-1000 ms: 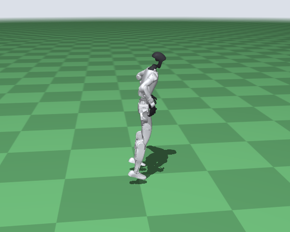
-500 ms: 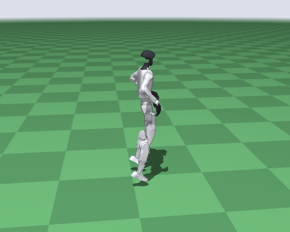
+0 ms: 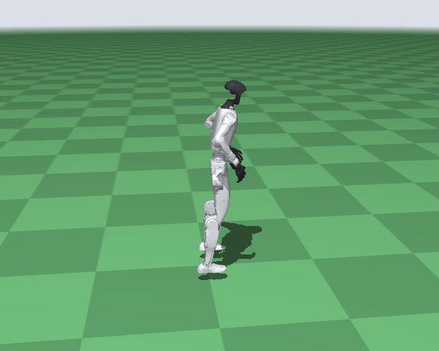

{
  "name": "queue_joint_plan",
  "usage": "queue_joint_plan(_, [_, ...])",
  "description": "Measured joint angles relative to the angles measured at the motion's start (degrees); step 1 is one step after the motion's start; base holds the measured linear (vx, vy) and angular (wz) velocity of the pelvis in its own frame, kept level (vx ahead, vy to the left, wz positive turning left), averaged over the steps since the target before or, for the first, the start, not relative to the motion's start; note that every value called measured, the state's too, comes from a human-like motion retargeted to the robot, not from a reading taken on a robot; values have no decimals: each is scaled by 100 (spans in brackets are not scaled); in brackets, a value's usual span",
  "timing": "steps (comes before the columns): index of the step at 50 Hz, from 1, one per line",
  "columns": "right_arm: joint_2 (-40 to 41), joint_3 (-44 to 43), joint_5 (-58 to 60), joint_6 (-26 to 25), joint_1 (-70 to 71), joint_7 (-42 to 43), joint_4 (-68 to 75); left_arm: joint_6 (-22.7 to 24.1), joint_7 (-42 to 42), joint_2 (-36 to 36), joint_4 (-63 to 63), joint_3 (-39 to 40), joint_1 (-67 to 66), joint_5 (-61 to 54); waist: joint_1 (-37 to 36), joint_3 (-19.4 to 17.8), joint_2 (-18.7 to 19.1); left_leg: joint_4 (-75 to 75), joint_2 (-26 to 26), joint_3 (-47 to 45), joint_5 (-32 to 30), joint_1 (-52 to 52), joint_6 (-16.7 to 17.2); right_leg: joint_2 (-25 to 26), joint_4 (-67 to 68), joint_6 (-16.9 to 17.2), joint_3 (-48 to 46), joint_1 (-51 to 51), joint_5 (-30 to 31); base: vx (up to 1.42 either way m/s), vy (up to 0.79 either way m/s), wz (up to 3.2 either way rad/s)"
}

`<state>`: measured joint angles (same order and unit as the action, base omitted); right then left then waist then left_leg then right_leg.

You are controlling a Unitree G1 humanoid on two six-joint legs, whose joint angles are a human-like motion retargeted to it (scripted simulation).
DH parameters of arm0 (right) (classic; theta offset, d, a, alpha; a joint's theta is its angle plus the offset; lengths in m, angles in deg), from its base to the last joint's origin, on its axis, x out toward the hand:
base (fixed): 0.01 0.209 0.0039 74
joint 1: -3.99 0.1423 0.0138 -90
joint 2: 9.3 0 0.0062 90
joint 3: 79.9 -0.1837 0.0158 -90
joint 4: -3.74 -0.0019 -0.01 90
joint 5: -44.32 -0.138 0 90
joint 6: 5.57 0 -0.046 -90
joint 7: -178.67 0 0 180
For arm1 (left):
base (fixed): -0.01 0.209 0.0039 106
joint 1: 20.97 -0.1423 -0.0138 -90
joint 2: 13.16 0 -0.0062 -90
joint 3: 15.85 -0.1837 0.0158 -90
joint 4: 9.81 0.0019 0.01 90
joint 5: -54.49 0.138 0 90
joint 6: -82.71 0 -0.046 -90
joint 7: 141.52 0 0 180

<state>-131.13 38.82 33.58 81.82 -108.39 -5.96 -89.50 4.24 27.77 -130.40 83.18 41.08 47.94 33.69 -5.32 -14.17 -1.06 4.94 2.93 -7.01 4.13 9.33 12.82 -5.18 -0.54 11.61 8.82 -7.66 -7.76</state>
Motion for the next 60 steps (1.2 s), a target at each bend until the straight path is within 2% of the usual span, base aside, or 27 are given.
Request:
queue_joint_plan(5, [68,74,-13,-95,240,-220,162,-88,333,-32,81,150,200,-411,-181,-389,-65,-295,-26,-280,103,-136,-27,-56,54,-52,252,131,-59,-10,-3,-51])
queue_joint_plan(10, [-130,-233,-778,-249,-41,-769,25,-189,543,-51,132,233,18,-364,-87,-344,-11,-514,87,-406,248,-448,-136,8,-30,127,266,342,50,-1,0,-5])
queue_joint_plan(14, [40,-483,-981,-432,-47,-750,446,-290,124,304,696,375,7,-286,-26,-335,-87,-550,85,-422,264,-745,-245,7,48,244,274,675,61,0,0,0])
queue_joint_plan(18, [425,-771,-575,-443,132,528,1231,-445,-691,847,1339,605,106,-122,33,-495,-148,-669,36,-376,350,-1135,-397,-11,85,250,311,1046,93,-6,1,-5])
queue_joint_plan(22, [733,-811,31,-425,528,1887,1659,-601,-1425,1239,1488,910,281,244,317,-1199,-35,-1278,30,-61,595,-1510,-769,92,629,-151,414,1300,-230,-16,4,27])
queue_joint_plan(24, [737,-621,314,-347,632,2312,1537,-589,-2014,1322,1418,968,391,369,476,-1538,17,-2413,48,147,949,-2144,-1111,218,1654,-419,472,1790,-698,-22,5,57])
queue_joint_plan(28, [726,3,866,-106,665,3181,1188,-414,-3223,1435,1325,819,649,471,592,-1562,69,-5840,98,439,2201,-4532,-1795,494,4988,-794,292,3972,-2124,-18,4,49])
queue_joint_plan(30, [892,241,1027,7,682,3780,1220,-250,-3494,1526,1299,655,754,365,602,-1562,66,-7096,109,503,2714,-5438,-2023,523,6286,-979,150,4844,-2732,-8,2,30])
queue_joint_plan(32, [1177,403,1021,162,774,4387,1487,-30,-3445,1651,1333,444,860,104,627,-1558,47,-7804,100,547,3015,-6017,-2133,528,7049,-1110,93,5410,-3101,-1,0,11])
queue_joint_plan(35, [1583,512,631,516,961,4709,2066,325,-2995,1852,1607,257,1005,-502,599,-1414,-15,-7931,106,526,3074,-6258,-2139,504,7235,-1132,75,5695,-3147,13,0,-4])
queue_joint_plan(38, [1699,219,-471,662,655,3680,2280,416,-2366,1971,2104,522,834,-1265,457,-1061,-97,-6572,147,330,2565,-5284,-1950,397,5814,-884,70,4790,-2536,41,-1,-31])
queue_joint_plan(40, [1653,-263,-1440,427,214,2514,2310,203,-1803,1999,2598,867,609,-1652,372,-954,-140,-4752,90,178,1655,-3790,-1679,257,3879,-639,123,3305,-1485,67,-2,-31])
queue_joint_plan(42, [1555,-789,-2168,-8,-223,1295,2545,-121,-1095,2030,3365,1176,363,-1565,298,-516,-208,-2231,-51,150,-365,-2236,-1174,10,1507,-221,146,1874,549,75,-4,-27])
queue_joint_plan(43, [1479,-1006,-2336,-259,-403,601,2749,-274,-629,2055,3846,1300,256,-1304,250,-119,-219,-1108,-74,237,-1526,-1712,-734,-61,674,177,91,1502,1608,69,-17,-29])
queue_joint_plan(45, [1387,-1293,-2236,-644,-373,-518,3421,-545,219,2064,4851,1565,336,-644,145,501,18,-123,346,671,-2894,-1073,218,491,2,339,-340,1014,3071,61,-37,-29])
queue_joint_plan(46, [1350,-1315,-1997,-778,-277,-774,3827,-682,354,2111,5204,1655,369,-471,115,652,59,-375,274,771,-3106,-867,216,502,69,339,-178,739,3403,51,-14,-19])
queue_joint_plan(47, [1301,-1344,-1747,-914,-164,-993,4233,-832,435,2176,5496,1734,391,-351,104,696,85,-899,128,746,-3218,-688,22,442,267,338,73,412,3648,43,31,-2])
queue_joint_plan(48, [1224,-1387,-1474,-1053,-17,-1140,4635,-1006,407,2280,5664,1793,389,-338,132,525,80,-1968,-168,472,-3127,-561,-556,241,729,335,506,-19,3715,35,40,11])
queue_joint_plan(50, [1098,-1572,-1126,-1275,458,-1217,5358,-1405,395,2343,5825,1884,522,-340,244,-280,549,-5321,294,122,-2274,-436,-1460,905,3290,-245,595,-538,3156,20,21,18])
queue_joint_plan(51, [1050,-1600,-1214,-1319,791,-1162,5668,-1536,374,2335,5905,1894,696,-329,207,-344,748,-7072,528,266,-1980,-913,-1609,1279,5212,-581,342,50,2752,0,0,0])
queue_joint_plan(52, [1014,-1614,-1341,-1358,1112,-1107,5941,-1637,333,2315,5984,1894,864,-330,148,-309,870,-8671,581,424,-1834,-1458,-1668,1566,7030,-898,113,715,2431,-9,-8,-42])
queue_joint_plan(53, [1005,-1601,-1547,-1388,1410,-1053,6140,-1681,253,2273,6057,1874,1020,-355,47,-79,837,-9965,272,612,-1987,-2139,-1545,1679,8641,-1176,-66,1532,2279,-11,-5,-38])
queue_joint_plan(55, [1011,-1636,-1863,-1416,1869,-983,6331,-1729,126,2157,6134,1845,1235,-344,-12,229,709,-11724,-202,420,-2636,-3133,-1758,1721,10967,-1759,-508,2639,2536,-11,-3,-17])
queue_joint_plan(56, [1044,-1606,-1967,-1432,2030,-1028,6333,-1744,118,2092,6182,1863,1303,-280,-59,402,691,-12120,-31,261,-2801,-3464,-2067,1634,11560,-2129,-801,3020,2883,-1,-11,-19])
queue_joint_plan(57, [1075,-1582,-2042,-1440,2148,-1065,6323,-1754,112,2041,6215,1873,1351,-232,-90,543,676,-12370,23,215,-2861,-3693,-2218,1622,11991,-2353,-993,3261,3111,17,-18,-21])
queue_joint_plan(58, [1102,-1570,-2062,-1430,2182,-1089,6289,-1752,111,2019,6219,1867,1359,-218,-89,622,664,-12327,-154,395,-2711,-3718,-2054,1760,12098,-2285,-984,3223,3101,27,-18,-16])
queue_joint_plan(60, [1246,-1344,-2252,-1428,2343,-1158,6202,-1738,209,1855,6320,1916,1473,-205,-206,814,634,-11546,-147,896,-2426,-3724,-1602,1999,11430,-2188,-640,3258,3016,31,-9,-8])
